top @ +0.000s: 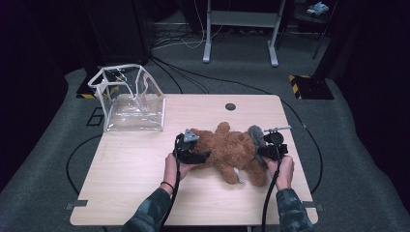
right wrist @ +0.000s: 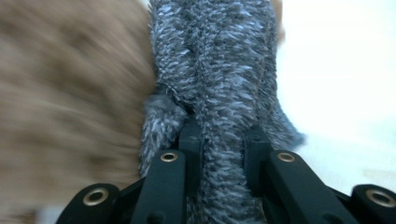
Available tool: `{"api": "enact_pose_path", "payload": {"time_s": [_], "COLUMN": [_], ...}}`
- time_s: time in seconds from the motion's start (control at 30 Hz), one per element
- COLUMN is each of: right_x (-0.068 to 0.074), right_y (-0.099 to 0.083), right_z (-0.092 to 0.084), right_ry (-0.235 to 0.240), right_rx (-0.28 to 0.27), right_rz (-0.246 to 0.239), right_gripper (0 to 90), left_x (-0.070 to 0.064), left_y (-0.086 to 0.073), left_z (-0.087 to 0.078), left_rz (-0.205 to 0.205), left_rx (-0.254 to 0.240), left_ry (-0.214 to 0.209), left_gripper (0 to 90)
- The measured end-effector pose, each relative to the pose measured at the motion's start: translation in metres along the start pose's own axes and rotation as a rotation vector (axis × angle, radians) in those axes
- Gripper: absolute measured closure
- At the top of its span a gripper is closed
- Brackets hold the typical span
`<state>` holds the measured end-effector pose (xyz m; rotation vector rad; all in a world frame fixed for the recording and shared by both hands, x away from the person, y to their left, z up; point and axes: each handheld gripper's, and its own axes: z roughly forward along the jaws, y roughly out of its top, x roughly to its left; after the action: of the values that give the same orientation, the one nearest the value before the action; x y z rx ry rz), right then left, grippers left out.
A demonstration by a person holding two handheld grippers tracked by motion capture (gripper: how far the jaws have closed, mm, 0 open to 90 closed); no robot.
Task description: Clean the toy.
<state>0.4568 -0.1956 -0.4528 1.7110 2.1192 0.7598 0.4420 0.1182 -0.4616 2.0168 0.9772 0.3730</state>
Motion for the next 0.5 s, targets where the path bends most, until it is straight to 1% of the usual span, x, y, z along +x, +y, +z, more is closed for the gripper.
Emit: {"api": "enact_pose_path", "payload": {"time_s": [0.03,0.07,0.13,0.17,0.27,0.33,0.37,0.4,0.43,0.5], "right_x": [-0.003,-0.005,-0.006,-0.007,-0.008,-0.007,-0.006,-0.002,0.004,0.017], "right_y": [-0.004,-0.008,-0.010,-0.009,-0.003,0.004,0.006,0.010,0.014,0.019], "right_z": [0.007,0.014,0.015,0.012,-0.007,-0.027,-0.033,-0.041,-0.049,-0.060], "right_ry": [0.004,0.011,0.014,0.013,0.007,0.009,0.011,0.014,0.019,0.032], "right_rx": [0.026,0.048,0.041,0.037,-0.011,-0.069,-0.089,-0.106,-0.130,-0.152], "right_rz": [0.000,0.002,0.006,0.016,0.019,0.007,-0.003,-0.015,-0.039,-0.063], "right_gripper": [75.3,75.2,75.1,75.0,74.9,74.8,74.8,74.8,74.7,74.6], "left_x": [0.001,0.002,0.002,0.002,0.002,0.002,0.003,0.003,0.004,0.003], "left_y": [0.000,0.000,0.000,0.000,0.000,0.001,0.001,0.002,0.003,0.004], "left_z": [0.000,-0.001,-0.001,-0.001,-0.002,-0.003,-0.004,-0.005,-0.006,-0.007], "left_rz": [-0.007,-0.002,0.000,0.008,0.010,0.017,0.016,0.017,0.018,0.026], "left_rx": [-0.006,-0.002,-0.008,-0.006,-0.006,-0.014,-0.026,-0.036,-0.032,-0.030], "left_ry": [-0.005,-0.011,-0.008,-0.004,-0.001,-0.002,0.001,0.006,0.001,0.020], "left_gripper": [32.1,32.1,32.0,31.8,29.1,26.9,26.0,25.6,23.8,20.9]}}
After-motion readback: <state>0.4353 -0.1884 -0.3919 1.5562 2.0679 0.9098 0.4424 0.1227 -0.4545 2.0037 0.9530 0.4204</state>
